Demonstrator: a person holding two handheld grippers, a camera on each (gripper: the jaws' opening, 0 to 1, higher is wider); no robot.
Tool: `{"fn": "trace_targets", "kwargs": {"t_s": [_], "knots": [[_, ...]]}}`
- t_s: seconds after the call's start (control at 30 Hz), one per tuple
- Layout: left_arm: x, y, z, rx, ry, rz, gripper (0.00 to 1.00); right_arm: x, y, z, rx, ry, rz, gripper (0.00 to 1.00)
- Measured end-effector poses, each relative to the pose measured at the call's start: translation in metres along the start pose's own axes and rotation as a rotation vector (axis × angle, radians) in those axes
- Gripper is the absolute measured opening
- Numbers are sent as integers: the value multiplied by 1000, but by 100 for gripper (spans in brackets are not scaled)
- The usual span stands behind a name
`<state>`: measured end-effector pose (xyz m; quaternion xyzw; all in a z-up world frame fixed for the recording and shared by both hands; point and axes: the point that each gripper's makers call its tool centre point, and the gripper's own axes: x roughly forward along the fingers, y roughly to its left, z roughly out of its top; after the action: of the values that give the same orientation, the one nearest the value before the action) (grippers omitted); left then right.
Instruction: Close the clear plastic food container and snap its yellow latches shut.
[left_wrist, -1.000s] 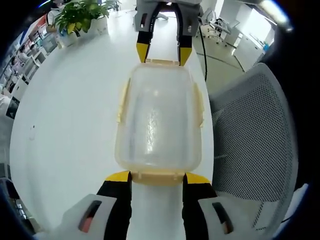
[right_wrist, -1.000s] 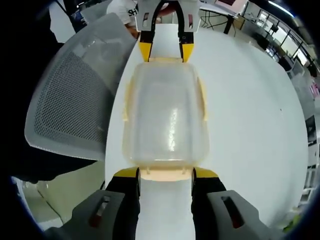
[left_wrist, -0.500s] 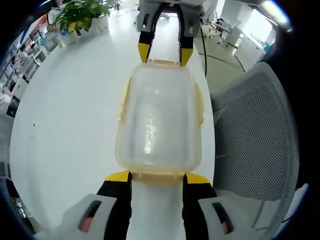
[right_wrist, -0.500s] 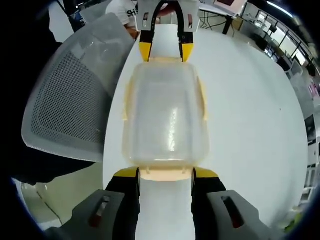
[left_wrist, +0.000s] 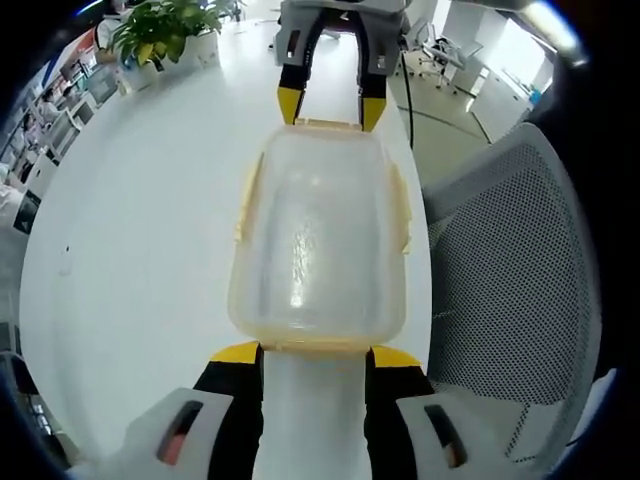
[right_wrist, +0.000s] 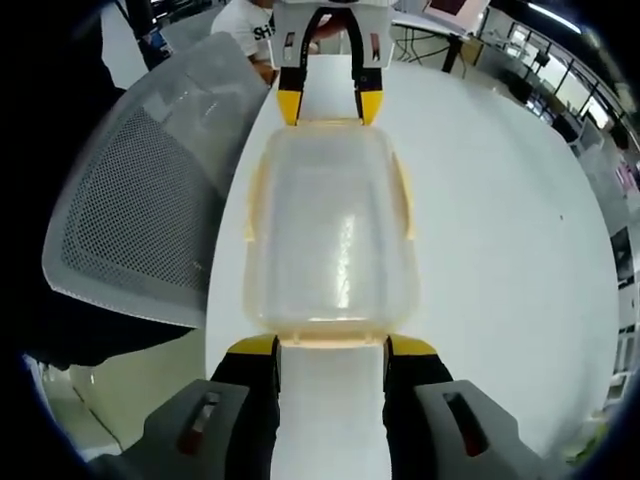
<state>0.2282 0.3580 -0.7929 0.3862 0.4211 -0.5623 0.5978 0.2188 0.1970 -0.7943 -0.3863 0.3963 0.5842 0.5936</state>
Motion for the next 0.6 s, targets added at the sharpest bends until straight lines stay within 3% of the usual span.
{"fn": "trace_targets", "kwargs": {"t_s": [0.6], "knots": [[0,-1,-4,-49,-4,-14,35,-1,-4,-3,53,-6,2,40]]}}
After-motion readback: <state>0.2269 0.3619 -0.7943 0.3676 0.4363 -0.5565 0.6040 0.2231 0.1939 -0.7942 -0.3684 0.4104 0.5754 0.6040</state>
